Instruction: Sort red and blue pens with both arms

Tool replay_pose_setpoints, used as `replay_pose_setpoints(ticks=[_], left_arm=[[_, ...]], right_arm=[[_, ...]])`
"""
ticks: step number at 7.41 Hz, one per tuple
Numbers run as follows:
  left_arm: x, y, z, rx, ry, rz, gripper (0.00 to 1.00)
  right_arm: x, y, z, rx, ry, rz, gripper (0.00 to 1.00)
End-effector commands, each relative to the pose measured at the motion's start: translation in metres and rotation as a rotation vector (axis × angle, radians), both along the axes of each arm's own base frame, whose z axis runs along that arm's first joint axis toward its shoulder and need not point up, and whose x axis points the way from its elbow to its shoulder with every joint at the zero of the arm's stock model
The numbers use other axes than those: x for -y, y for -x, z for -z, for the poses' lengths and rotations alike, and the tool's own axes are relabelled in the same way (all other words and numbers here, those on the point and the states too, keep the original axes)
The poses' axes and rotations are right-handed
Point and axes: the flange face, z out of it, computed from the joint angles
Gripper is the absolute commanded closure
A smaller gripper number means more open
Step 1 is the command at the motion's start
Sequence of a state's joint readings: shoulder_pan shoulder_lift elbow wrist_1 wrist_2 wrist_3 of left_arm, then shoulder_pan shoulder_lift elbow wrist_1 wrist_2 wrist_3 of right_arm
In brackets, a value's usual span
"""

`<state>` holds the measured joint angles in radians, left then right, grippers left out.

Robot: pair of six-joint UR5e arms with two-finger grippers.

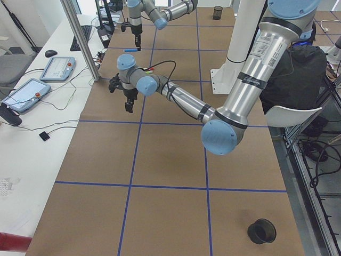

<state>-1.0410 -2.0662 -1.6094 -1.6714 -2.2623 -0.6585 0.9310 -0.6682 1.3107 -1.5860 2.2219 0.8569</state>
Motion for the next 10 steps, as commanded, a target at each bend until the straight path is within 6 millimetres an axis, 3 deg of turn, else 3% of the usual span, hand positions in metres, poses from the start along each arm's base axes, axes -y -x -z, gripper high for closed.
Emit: replay_pose_setpoints(ticks=[1, 2, 4, 5, 8, 9, 10], left_arm=[[0.003, -0.126, 0.081, -0.014, 0.023, -0.049, 0.0], [0.018, -0.157, 0.123, -0.025, 0.069, -0.006, 0.0], [0.008, -0.218, 0.187, -0.031, 0.04, -0.037, 0.0], [-0.002, -0.25, 0.203, 0.004, 0.017, 0.001, 0.01], [-0.018, -0.326, 0.298, -0.014, 0.071, 0.037, 0.01], [-0.029, -0.353, 0.3, -0.01, 0.01, 0.084, 0.02], [-0.023, -0.368, 0.308, 0.003, 0.0, 0.099, 0.08]], right_arm=[[-0.004, -0.066, -0.055, -0.057, 0.095, -0.027, 1.0], [-0.01, -0.086, -0.078, -0.116, 0.13, 0.004, 1.0], [-0.007, -0.132, -0.131, -0.23, 0.125, 0.084, 1.0], [-0.004, -0.164, -0.156, -0.229, 0.112, 0.1, 1.0], [0.002, -0.219, -0.181, -0.177, 0.12, 0.093, 1.0], [0.002, -0.227, -0.182, -0.164, 0.129, 0.085, 1.0], [0.002, -0.227, -0.186, -0.165, 0.133, 0.085, 1.0]])
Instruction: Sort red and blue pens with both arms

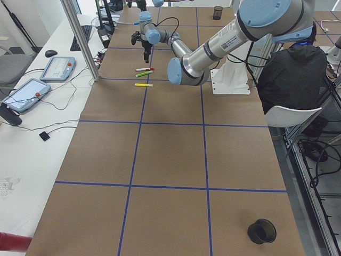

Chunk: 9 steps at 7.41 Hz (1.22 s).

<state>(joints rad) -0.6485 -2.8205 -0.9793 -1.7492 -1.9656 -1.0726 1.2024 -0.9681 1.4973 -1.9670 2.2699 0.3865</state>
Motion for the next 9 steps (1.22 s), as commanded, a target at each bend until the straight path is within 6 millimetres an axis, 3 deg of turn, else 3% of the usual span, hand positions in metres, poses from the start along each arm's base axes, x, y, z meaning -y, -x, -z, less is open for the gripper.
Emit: replay_pose_setpoints(ticks=[1, 3, 5, 7, 9], left_arm=[[0.0, -0.035, 0.019, -0.002, -0.034, 0.031, 0.09], [-0.01, -0.065, 0.004, -0.011, -0.08, 0.094, 0.09], [-0.01, -0.071, -0.005, 0.003, -0.077, 0.094, 0.13], [-0.019, -0.083, -0.006, 0.005, -0.093, 0.095, 0.27], [-0.027, -0.097, -0.01, 0.015, -0.107, 0.096, 0.29]], right_arm=[[0.0, -0.006, -0.005, 0.008, 0.008, -0.003, 1.0], [-0.001, -0.003, -0.004, 0.013, 0.011, -0.001, 1.0], [-0.001, -0.002, -0.005, 0.019, 0.017, 0.002, 1.0], [-0.003, 0.002, -0.002, 0.038, 0.025, 0.008, 1.0], [-0.003, 0.004, -0.001, 0.039, 0.026, 0.011, 1.0]])
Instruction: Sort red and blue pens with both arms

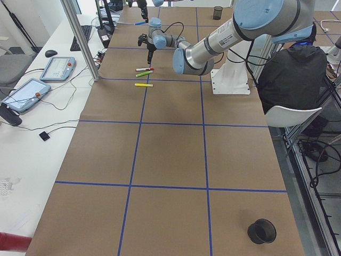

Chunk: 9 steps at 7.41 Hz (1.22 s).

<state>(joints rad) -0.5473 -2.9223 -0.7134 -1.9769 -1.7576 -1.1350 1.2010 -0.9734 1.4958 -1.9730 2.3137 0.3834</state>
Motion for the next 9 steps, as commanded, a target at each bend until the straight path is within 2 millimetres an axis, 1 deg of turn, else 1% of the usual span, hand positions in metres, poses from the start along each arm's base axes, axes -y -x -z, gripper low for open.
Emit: replay_pose_setpoints(ticks=[1, 2, 4, 5, 6, 8, 9], left_arm=[[-0.007, -0.016, -0.008, 0.011, -0.015, 0.004, 0.29], [-0.007, -0.021, -0.015, 0.019, -0.024, 0.012, 0.31], [-0.005, -0.023, -0.023, 0.032, -0.018, 0.014, 0.34], [-0.005, -0.023, -0.023, 0.028, -0.02, 0.015, 0.37], [-0.004, -0.024, -0.026, 0.033, -0.017, 0.014, 0.39], [-0.004, -0.024, -0.026, 0.03, -0.018, 0.017, 0.39], [-0.003, -0.025, -0.03, 0.034, -0.014, 0.016, 0.39]], right_arm=[[-0.001, 0.002, 0.001, 0.01, 0.006, 0.003, 1.0], [-0.001, 0.002, 0.0, 0.011, 0.008, 0.003, 1.0], [-0.001, 0.003, 0.001, 0.013, 0.007, 0.005, 1.0], [-0.001, 0.003, 0.002, 0.02, 0.01, 0.004, 1.0], [-0.001, 0.004, 0.002, 0.022, 0.01, 0.005, 1.0], [-0.001, 0.004, 0.005, 0.023, 0.006, 0.005, 1.0], [-0.001, 0.004, 0.006, 0.024, 0.006, 0.004, 1.0]])
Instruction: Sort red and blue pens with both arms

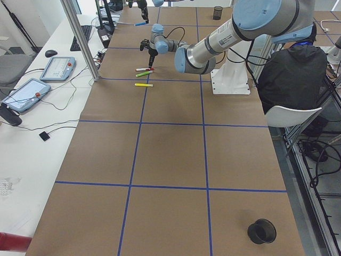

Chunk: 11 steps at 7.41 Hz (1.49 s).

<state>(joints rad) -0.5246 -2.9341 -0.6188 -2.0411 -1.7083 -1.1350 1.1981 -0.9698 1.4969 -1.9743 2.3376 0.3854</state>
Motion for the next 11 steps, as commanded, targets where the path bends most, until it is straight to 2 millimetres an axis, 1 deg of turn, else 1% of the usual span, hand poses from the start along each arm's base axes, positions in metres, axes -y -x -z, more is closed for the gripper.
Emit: replay_pose_setpoints(ticks=[1, 3, 6, 7, 8, 9, 11], left_arm=[[0.0, -0.001, -0.003, -0.003, 0.003, 0.003, 0.39], [0.002, -0.005, -0.013, -0.007, 0.009, 0.009, 0.39], [0.001, -0.007, -0.018, -0.003, 0.012, 0.006, 0.4], [0.001, -0.007, -0.02, -0.002, 0.013, 0.006, 0.44], [0.001, -0.007, -0.02, -0.002, 0.014, 0.007, 0.51], [0.001, -0.007, -0.02, -0.002, 0.014, 0.007, 0.59], [0.0, -0.008, -0.021, -0.001, 0.015, 0.006, 0.62]], right_arm=[[0.0, 0.0, 0.001, 0.0, 0.0, -0.001, 1.0], [0.0, 0.0, 0.001, 0.001, -0.001, -0.001, 1.0], [-0.001, 0.002, 0.0, 0.0, 0.0, 0.002, 1.0], [-0.001, 0.002, 0.0, 0.0, 0.0, 0.002, 1.0], [-0.001, 0.002, 0.0, 0.0, 0.0, 0.002, 1.0], [-0.001, 0.002, 0.0, 0.0, 0.0, 0.002, 1.0], [-0.001, 0.003, 0.002, 0.002, -0.001, 0.004, 1.0]])
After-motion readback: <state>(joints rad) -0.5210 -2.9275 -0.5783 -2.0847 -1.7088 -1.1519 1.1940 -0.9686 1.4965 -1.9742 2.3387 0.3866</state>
